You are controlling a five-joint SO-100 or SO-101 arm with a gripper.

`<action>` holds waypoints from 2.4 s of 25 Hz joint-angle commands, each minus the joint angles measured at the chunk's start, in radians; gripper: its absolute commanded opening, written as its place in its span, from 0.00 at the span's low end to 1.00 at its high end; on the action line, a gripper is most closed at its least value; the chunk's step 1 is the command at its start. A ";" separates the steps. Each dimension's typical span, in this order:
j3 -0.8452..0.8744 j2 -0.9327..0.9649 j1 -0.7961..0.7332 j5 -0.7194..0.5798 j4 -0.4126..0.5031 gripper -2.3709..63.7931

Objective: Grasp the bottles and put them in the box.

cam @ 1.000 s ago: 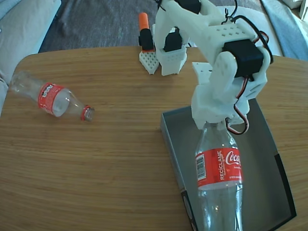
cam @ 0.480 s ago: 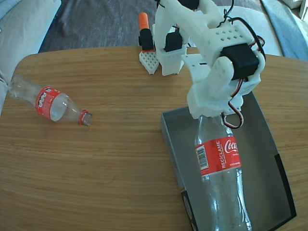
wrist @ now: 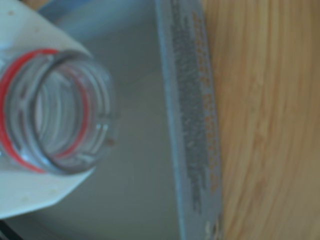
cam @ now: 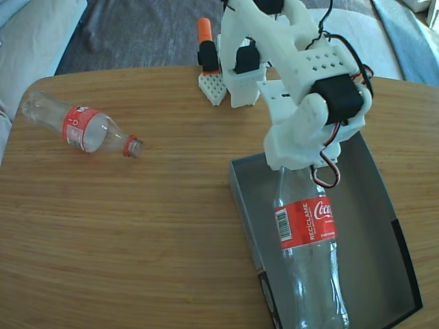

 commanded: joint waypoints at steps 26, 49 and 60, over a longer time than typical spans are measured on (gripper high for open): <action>-0.006 -0.029 -0.008 0.006 -0.143 0.10; -0.291 -0.023 0.114 0.224 -0.146 0.59; -0.443 -0.020 0.287 0.738 -0.133 0.59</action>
